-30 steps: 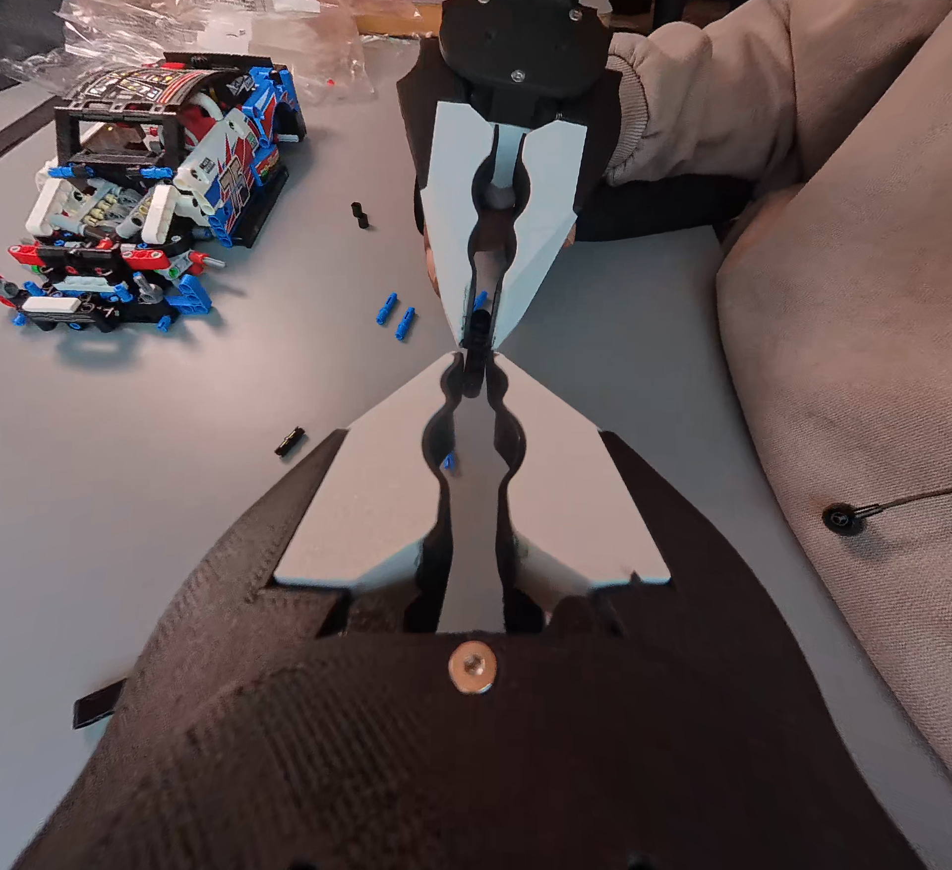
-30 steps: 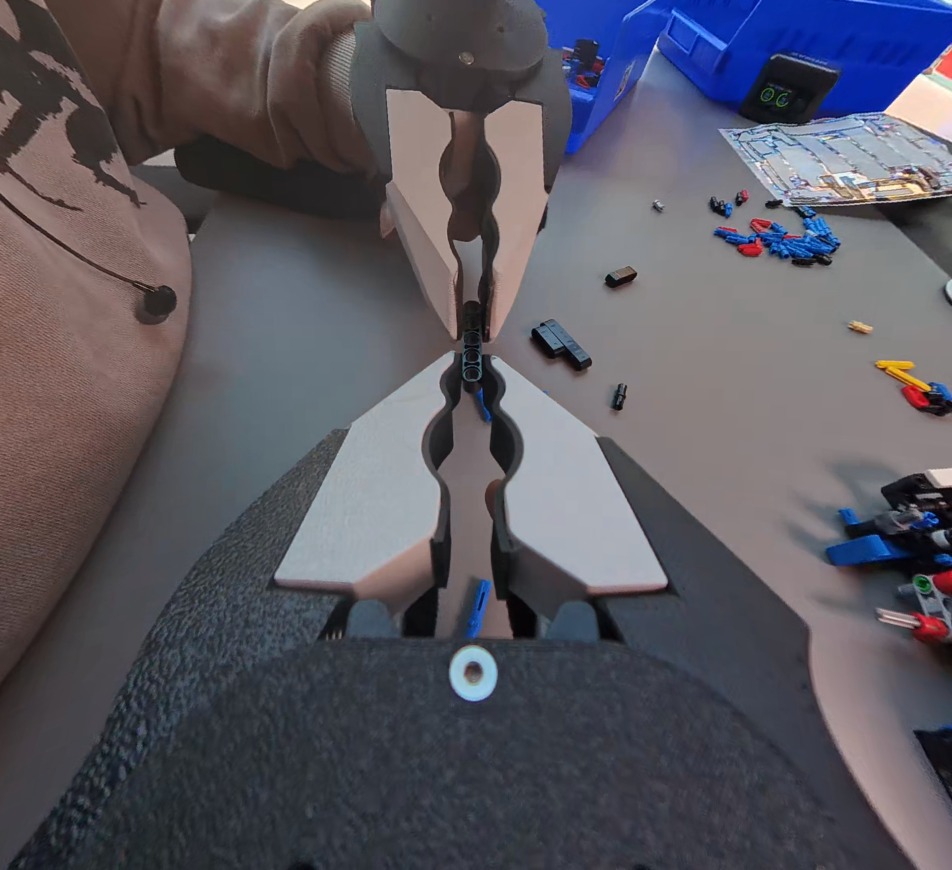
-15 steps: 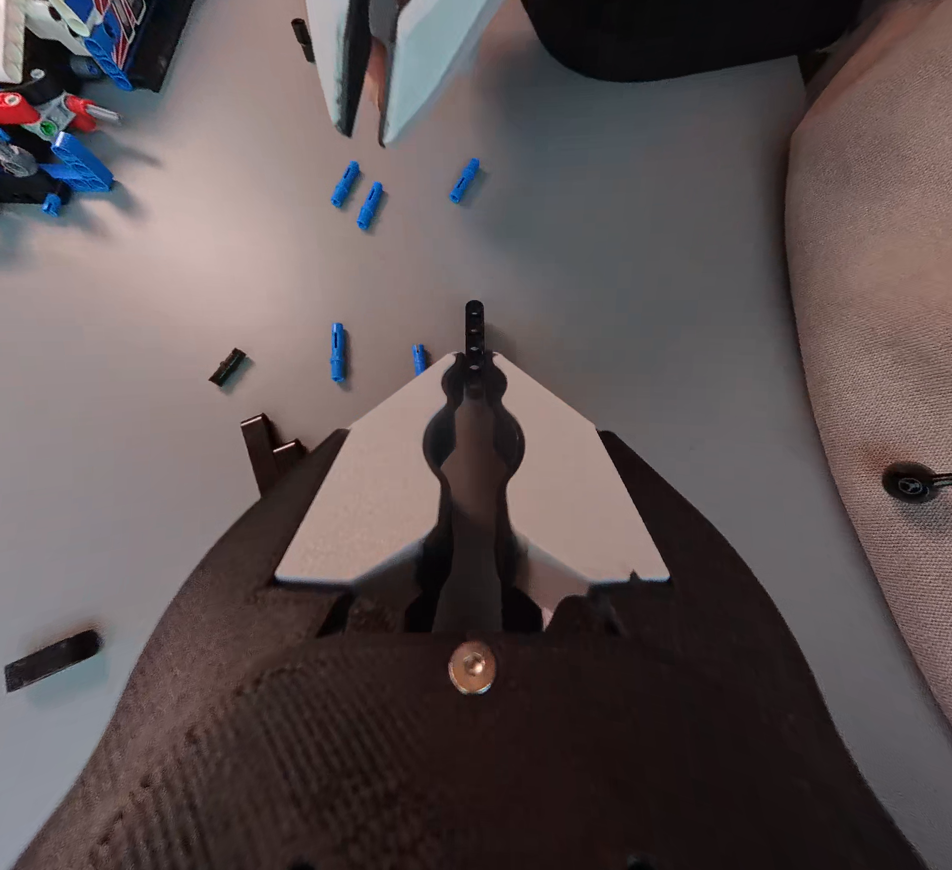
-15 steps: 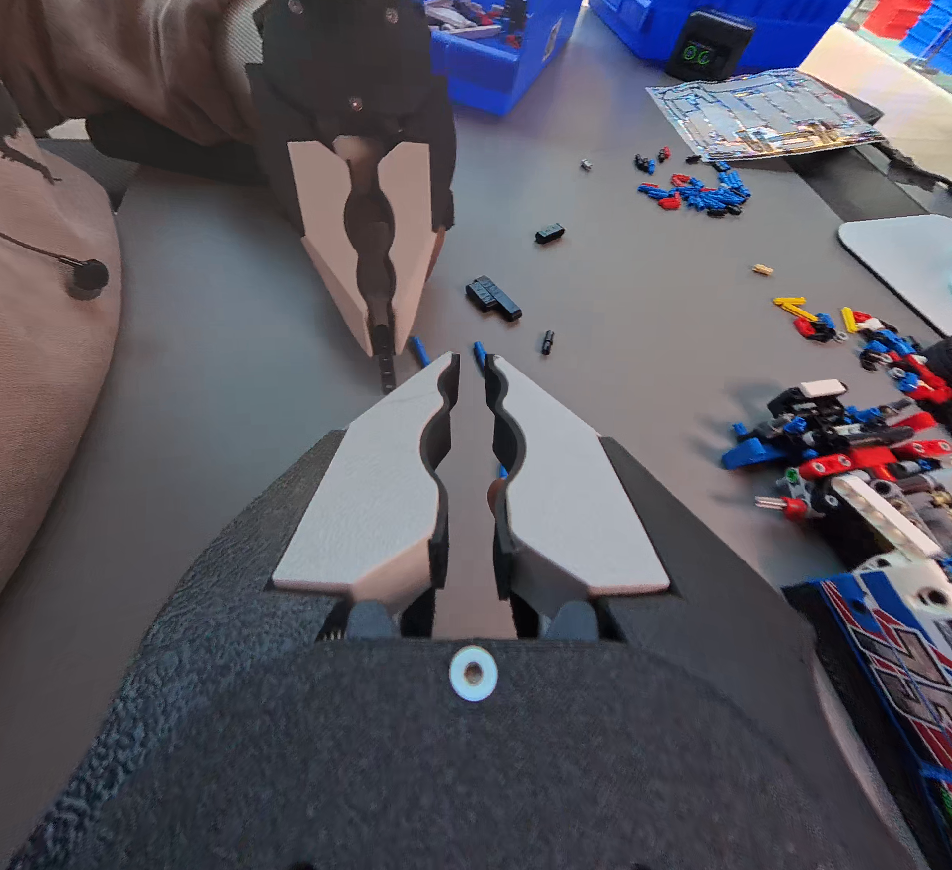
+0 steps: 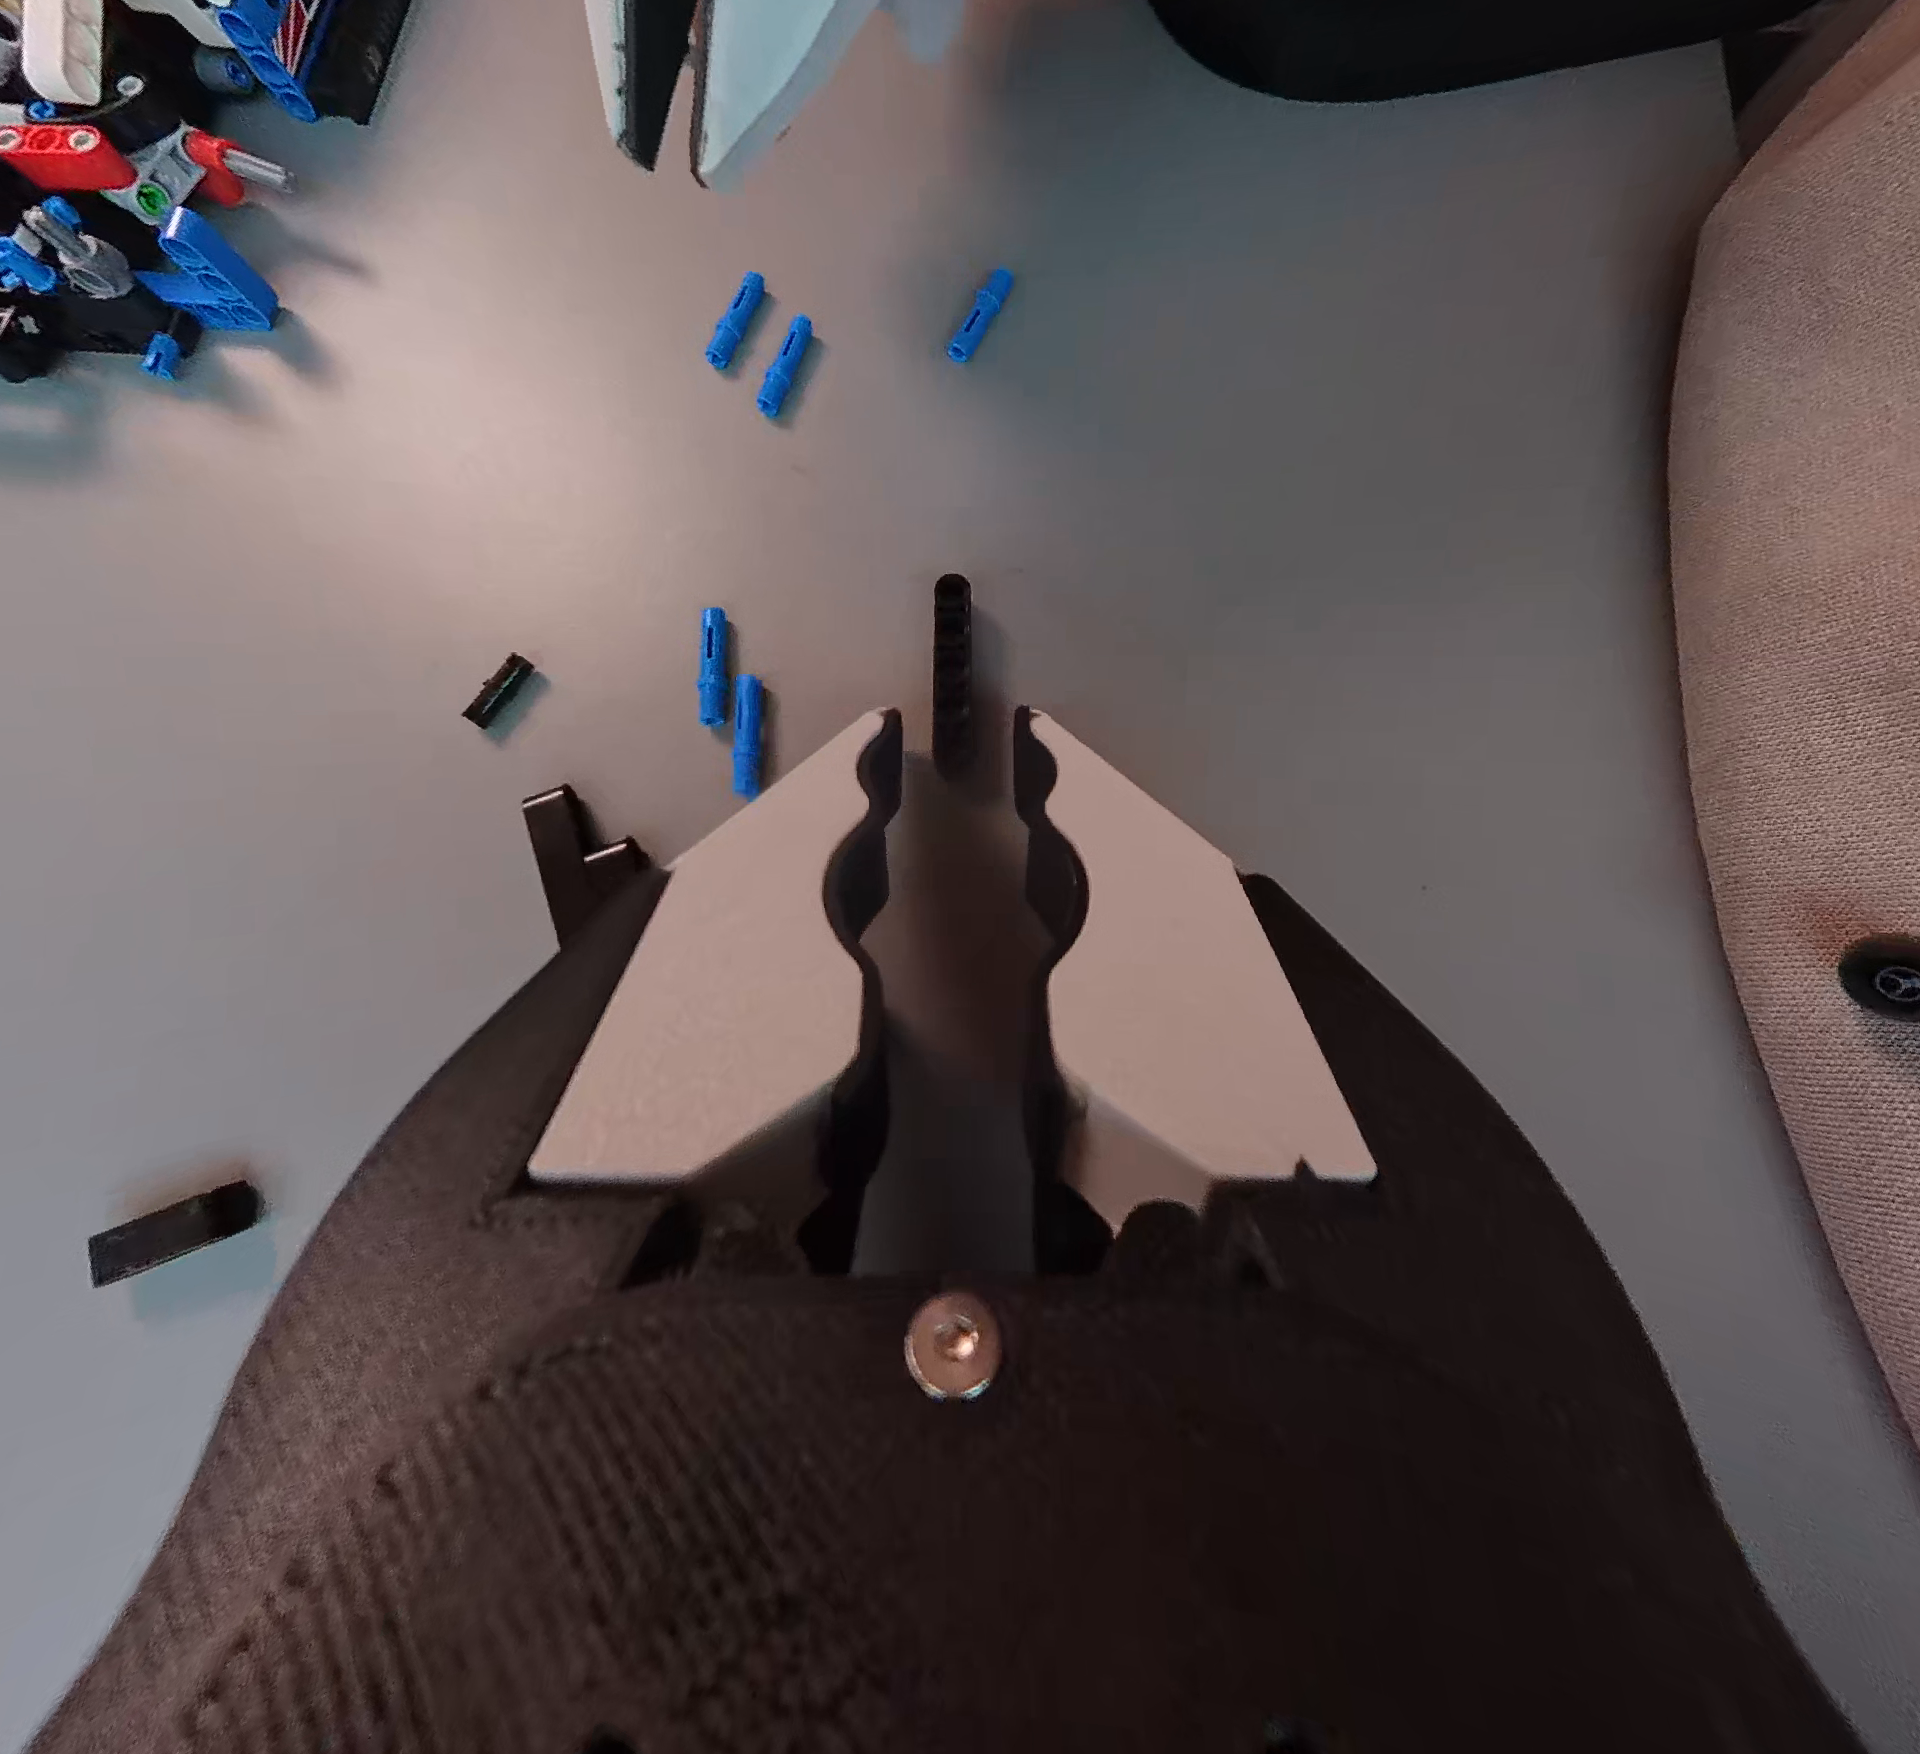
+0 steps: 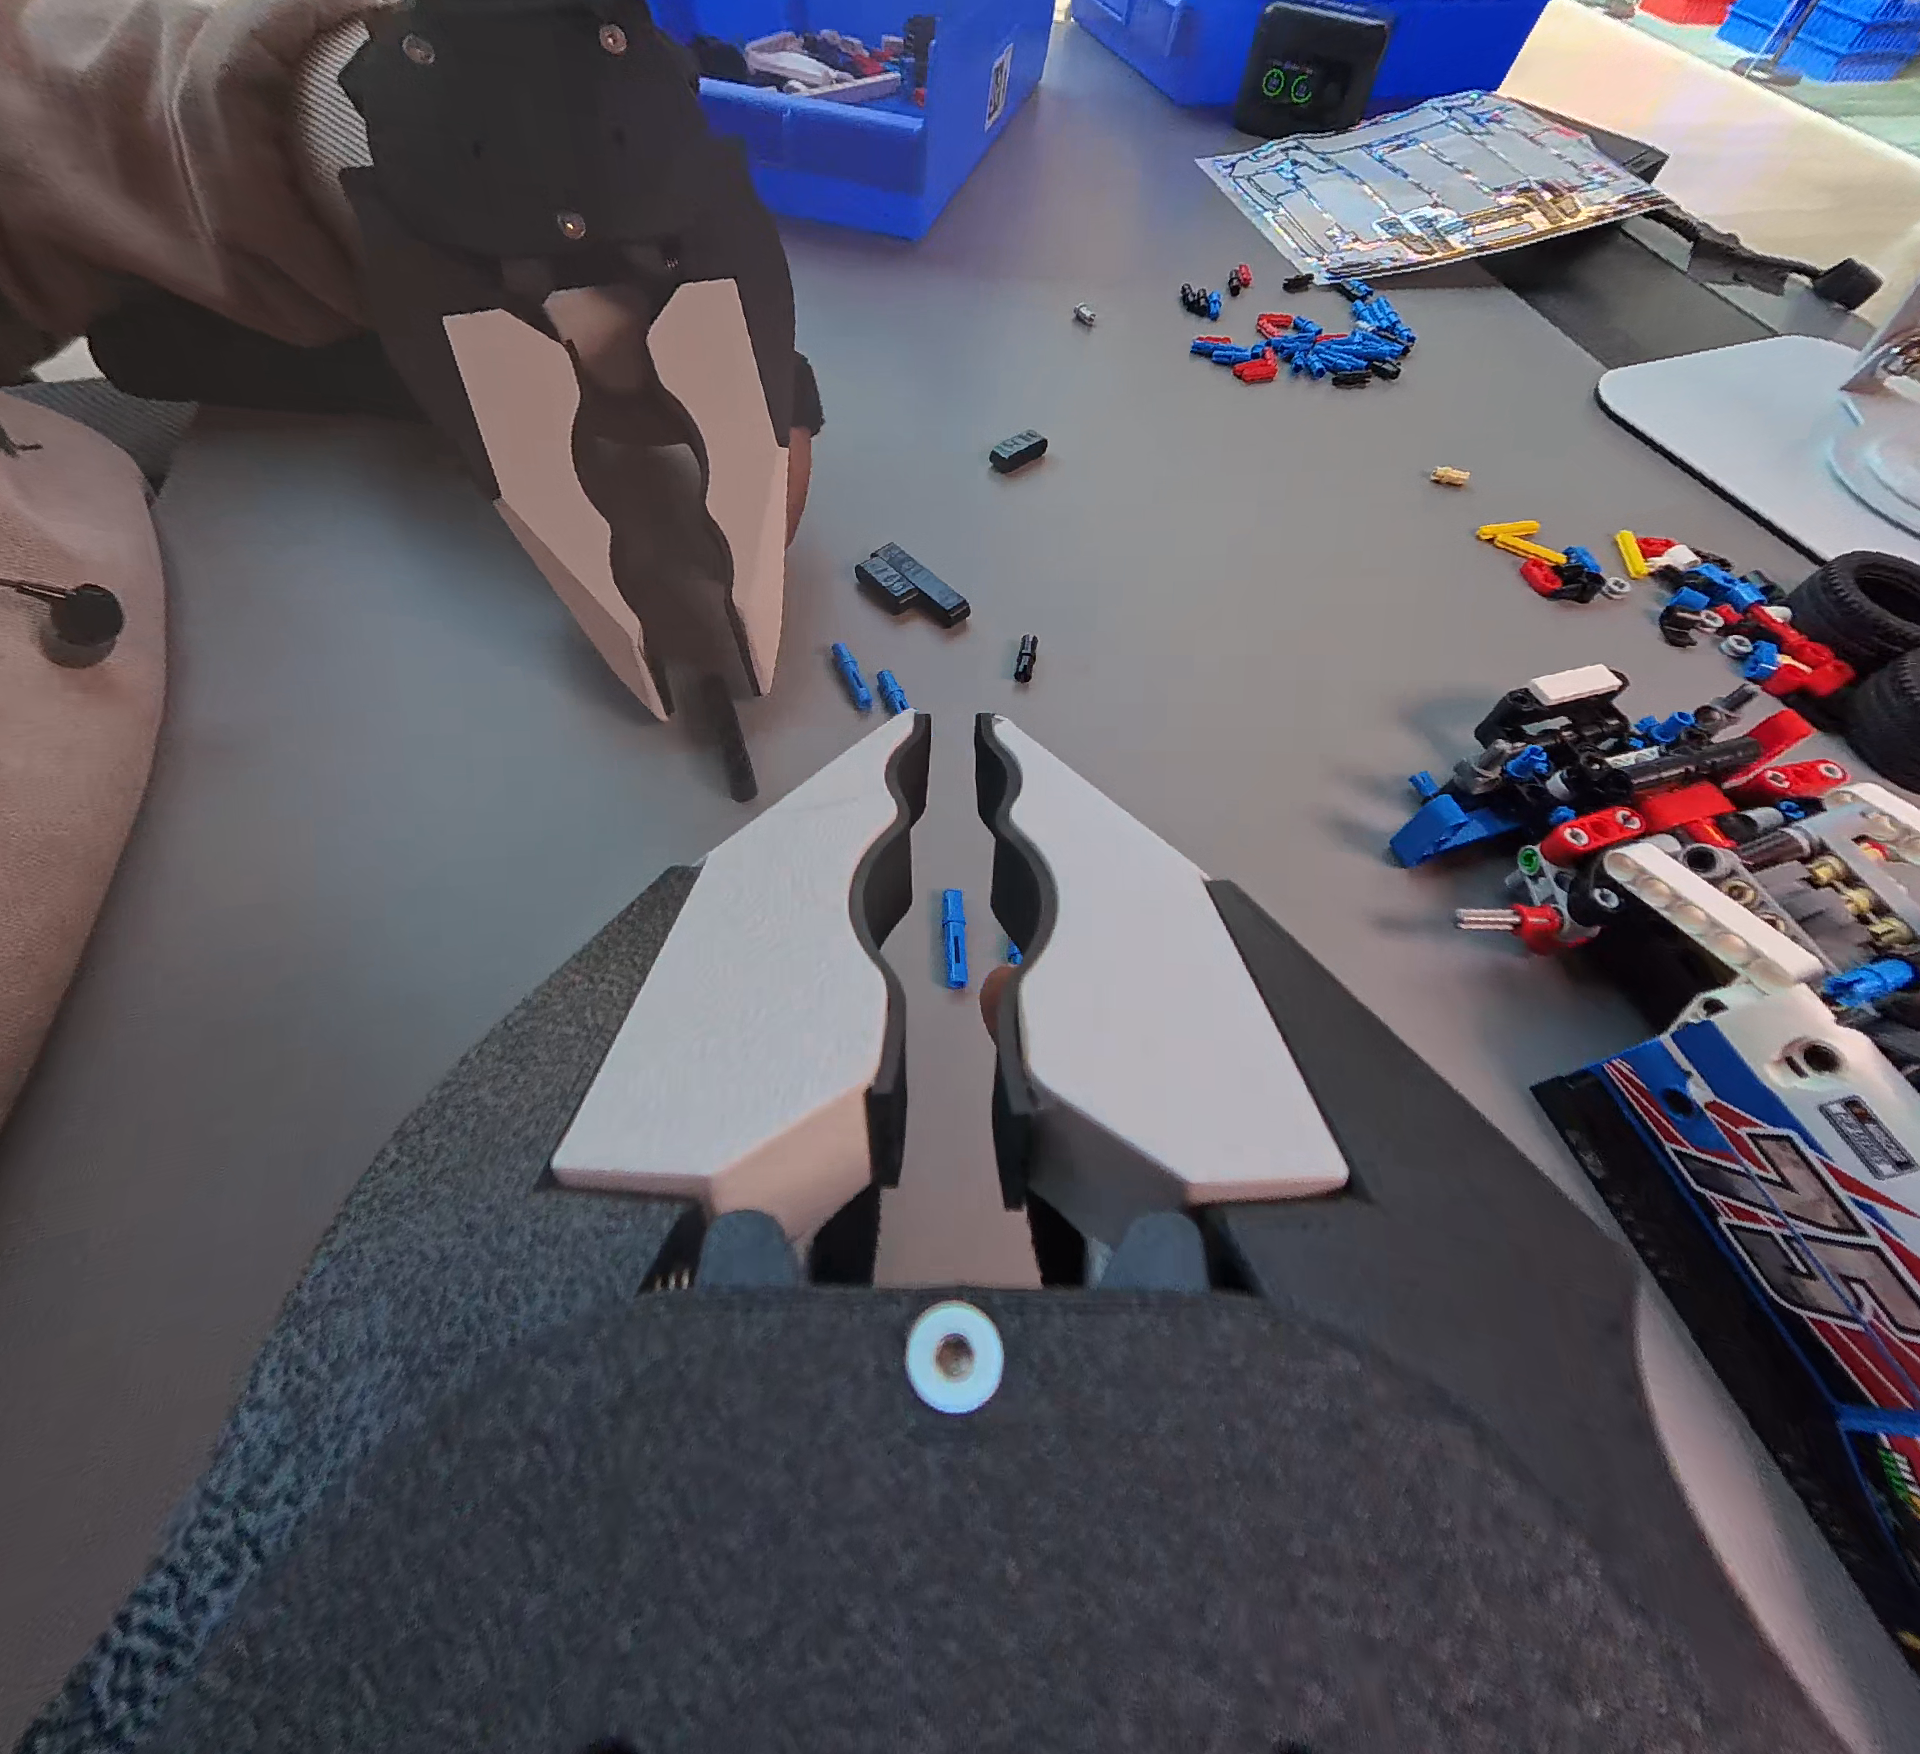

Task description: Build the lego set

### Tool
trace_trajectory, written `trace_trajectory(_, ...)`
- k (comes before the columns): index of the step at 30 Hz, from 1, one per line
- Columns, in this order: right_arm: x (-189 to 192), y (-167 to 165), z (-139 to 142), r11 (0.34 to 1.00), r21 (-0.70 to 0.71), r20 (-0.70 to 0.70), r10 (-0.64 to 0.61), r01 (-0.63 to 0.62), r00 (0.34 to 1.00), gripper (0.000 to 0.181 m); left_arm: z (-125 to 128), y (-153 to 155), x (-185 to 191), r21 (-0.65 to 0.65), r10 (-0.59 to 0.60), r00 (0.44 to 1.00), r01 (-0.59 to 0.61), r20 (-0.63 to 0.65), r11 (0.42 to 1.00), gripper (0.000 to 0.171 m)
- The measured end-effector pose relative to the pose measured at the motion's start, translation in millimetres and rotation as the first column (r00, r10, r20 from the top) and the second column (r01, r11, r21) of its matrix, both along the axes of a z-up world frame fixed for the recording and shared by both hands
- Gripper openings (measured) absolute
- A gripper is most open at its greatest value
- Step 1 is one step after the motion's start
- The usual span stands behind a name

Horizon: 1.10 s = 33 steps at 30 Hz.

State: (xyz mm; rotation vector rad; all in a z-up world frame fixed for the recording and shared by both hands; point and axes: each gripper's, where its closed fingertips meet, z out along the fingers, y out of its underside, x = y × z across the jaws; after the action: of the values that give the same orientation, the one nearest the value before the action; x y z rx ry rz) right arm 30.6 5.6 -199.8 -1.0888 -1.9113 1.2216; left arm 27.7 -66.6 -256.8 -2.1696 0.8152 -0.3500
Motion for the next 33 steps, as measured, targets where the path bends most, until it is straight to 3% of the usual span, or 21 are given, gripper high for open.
trace_trajectory(4, -1.5, 1.8, -3.6, 1.0, -0.002, 0.007, -0.01, 0.01, 1.0, 0.006, -2.7, 0.1, -0.8, 0.002, 0.011, 0.999, -0.011, -0.035, 1.0, 0.006)
trace_trajectory(11, 1.6, 18.0, 8.6, 0.997, 0.028, -0.004, -0.075, 0.076, 0.997, 0.006, -2.5, 6.5, 0.7, 0.018, 0.053, 0.998, -0.052, -0.046, 0.998, 0.006)
trace_trajectory(15, 30.0, 14.1, -7.0, 0.993, 0.115, 0.175, -0.041, 0.02, 0.984, 0.008, 2.4, 7.3, 4.4, 0.014, 0.062, 0.998, -0.062, -0.004, 0.998, 0.018)
trace_trajectory(19, 59.0, 0.0, -40.4, 0.981, 0.186, 0.371, -0.019, -0.054, 0.929, 0.011, 15.0, 6.9, 3.5, 0.033, 0.064, 0.996, -0.066, 0.061, 0.997, 0.018)
trace_trajectory(23, 66.1, -2.3, -60.6, 0.966, 0.254, 0.45, -0.066, -0.056, 0.891, 0.013, 15.9, 8.2, -1.3, 0.051, 0.078, 0.995, -0.081, 0.058, 0.995, 0.017)
trace_trajectory(30, 51.8, -6.4, -57.7, 0.965, 0.256, 0.415, -0.054, -0.06, 0.908, 0.003, 18.7, 11.3, 6.0, 0.076, 0.068, 0.992, -0.077, 0.11, 0.994, 0.018)
trace_trajectory(33, 23.0, -26.5, -11.6, 0.999, 0.044, 0.167, -0.022, 0.015, 0.986, 0.003, 38.7, 17.6, 7.8, 0.138, 0.082, 0.97, -0.115, 0.227, 0.984, 0.022)
